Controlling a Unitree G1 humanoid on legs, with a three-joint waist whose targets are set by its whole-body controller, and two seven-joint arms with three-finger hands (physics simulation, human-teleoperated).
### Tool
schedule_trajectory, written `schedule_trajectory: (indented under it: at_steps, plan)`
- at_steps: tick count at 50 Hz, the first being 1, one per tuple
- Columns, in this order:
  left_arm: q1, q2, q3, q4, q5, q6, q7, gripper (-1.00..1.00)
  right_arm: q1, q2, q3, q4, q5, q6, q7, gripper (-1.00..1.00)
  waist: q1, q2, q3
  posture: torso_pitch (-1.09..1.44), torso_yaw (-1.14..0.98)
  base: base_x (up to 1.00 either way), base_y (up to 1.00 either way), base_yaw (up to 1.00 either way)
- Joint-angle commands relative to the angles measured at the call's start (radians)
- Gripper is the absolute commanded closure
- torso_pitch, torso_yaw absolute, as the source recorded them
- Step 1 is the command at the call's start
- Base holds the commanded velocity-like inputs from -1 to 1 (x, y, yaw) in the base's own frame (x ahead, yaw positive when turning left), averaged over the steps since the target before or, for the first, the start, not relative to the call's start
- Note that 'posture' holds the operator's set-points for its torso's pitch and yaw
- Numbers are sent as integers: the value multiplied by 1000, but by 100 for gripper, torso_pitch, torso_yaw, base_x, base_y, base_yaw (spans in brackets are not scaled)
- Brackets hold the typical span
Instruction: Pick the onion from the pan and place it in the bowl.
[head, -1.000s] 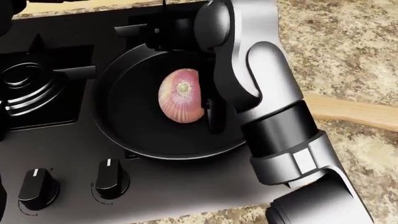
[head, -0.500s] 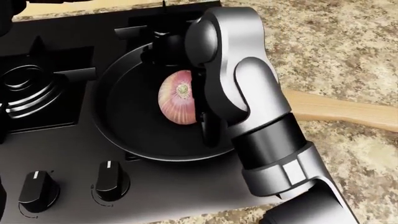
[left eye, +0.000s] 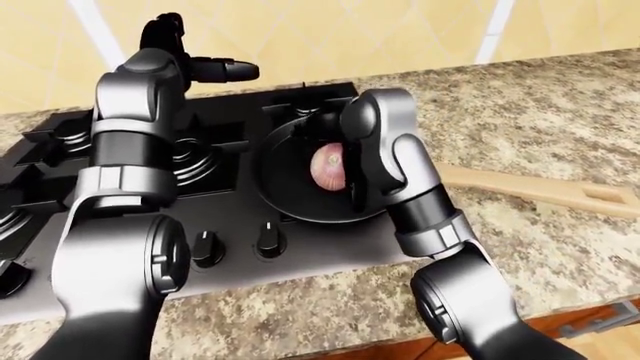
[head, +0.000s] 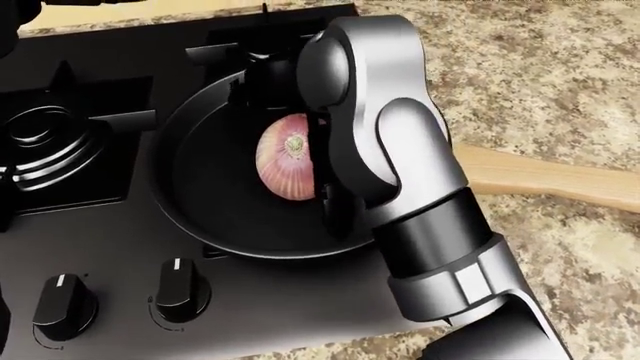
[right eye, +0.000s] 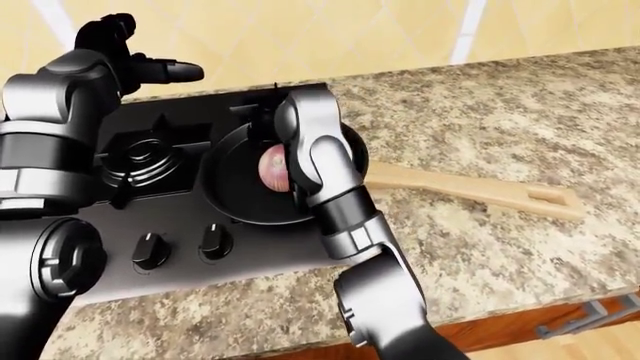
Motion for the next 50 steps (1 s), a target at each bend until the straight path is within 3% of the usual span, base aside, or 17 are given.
schedule_trajectory:
  at_steps: [1,3,4,5,12,13,14,24,28,38,45,50]
  plan:
    - [-40,13,4,-42,0,-30,0,-100,-29,-3,-4,-21,-3,-4,-14,-11,-1,5,-30,0,0,0,0,0]
    - [-41,14,4,-45,-1,-27,0,-100,-30,-4,-5,-21,-4,-5,-13,24,0,5,-32,0,0,0,0,0]
    - [-41,14,4,-46,-2,-26,1,-100,-30,-3,-5,-21,-5,-5,-14,28,1,5,-32,0,0,0,0,0]
    - [-41,14,4,-46,-2,-26,1,-100,-28,-3,-3,-21,-7,-6,-14,45,2,5,-30,0,0,0,0,0]
    - [-42,17,6,-53,-6,-21,-1,-100,-28,3,-3,-25,-11,-6,-10,75,1,4,-33,0,0,0,0,0]
    - [-39,17,5,-54,-6,-23,-2,-100,-28,1,-3,-24,-11,-8,-13,95,2,4,-34,0,0,0,0,0]
    - [-40,17,5,-53,-6,-24,-2,-100,-30,0,-4,-23,-11,-9,-13,100,2,4,-33,0,0,0,0,0]
    - [-49,19,3,-49,-3,-19,-1,-100,-48,-9,-16,-10,-8,-11,-30,100,0,6,-31,0,0,0,0,0]
    - [-49,20,3,-44,-1,-22,-1,-100,-91,-30,-43,72,21,-6,-117,100,-1,6,-31,0,0,0,0,0]
    - [-50,20,4,-50,0,-17,1,-100,-144,-67,-66,145,114,57,-222,100,1,4,-29,0,0,0,0,0]
    - [-55,18,2,-45,2,-17,2,-100,-227,-100,-116,235,253,147,-361,100,4,1,-30,0,0,0,0,0]
    - [-56,20,3,-59,3,-7,2,-100,-332,-141,-181,346,408,241,-504,100,8,-3,-30,0,0,0,0,0]
